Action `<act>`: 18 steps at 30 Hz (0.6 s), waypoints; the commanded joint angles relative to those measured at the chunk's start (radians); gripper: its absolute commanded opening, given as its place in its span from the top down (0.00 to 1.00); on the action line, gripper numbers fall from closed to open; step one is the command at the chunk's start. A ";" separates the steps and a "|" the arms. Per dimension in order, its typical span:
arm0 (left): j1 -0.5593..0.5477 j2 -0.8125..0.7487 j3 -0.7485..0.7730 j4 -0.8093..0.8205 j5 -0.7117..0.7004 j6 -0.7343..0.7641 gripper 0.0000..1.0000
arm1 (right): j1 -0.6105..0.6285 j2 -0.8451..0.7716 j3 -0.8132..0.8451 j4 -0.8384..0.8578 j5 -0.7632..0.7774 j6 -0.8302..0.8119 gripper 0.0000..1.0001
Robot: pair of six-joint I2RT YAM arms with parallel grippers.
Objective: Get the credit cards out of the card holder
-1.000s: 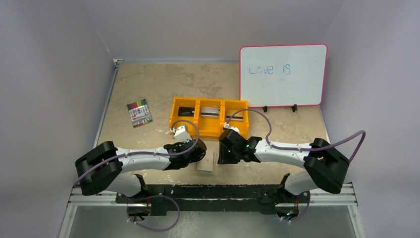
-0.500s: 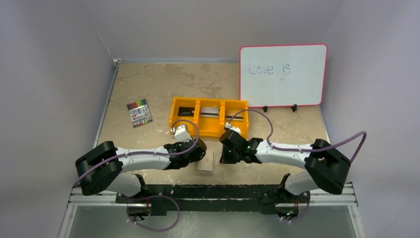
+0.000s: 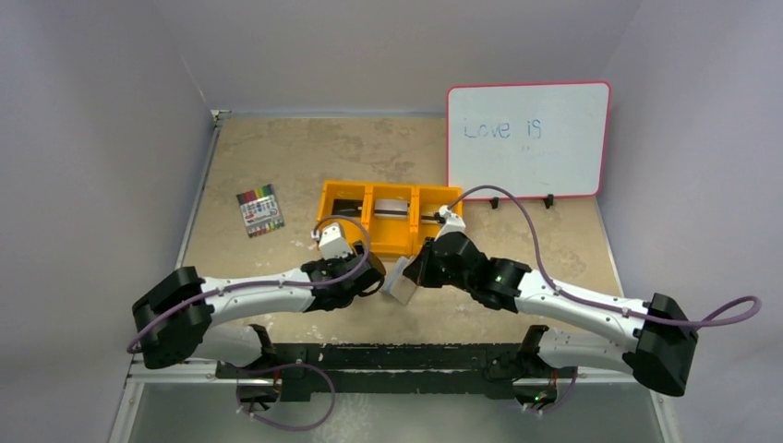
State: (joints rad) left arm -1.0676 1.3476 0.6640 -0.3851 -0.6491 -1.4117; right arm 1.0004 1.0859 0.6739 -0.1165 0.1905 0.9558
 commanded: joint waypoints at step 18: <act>-0.001 -0.208 -0.083 0.103 -0.067 0.032 0.40 | -0.047 -0.080 -0.081 -0.155 -0.044 0.072 1.00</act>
State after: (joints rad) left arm -1.0676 1.1191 0.5644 -0.3939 -0.7383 -1.4696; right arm 0.9886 1.0431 0.6449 -0.1349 0.1078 0.9188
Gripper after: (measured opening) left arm 0.612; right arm 0.024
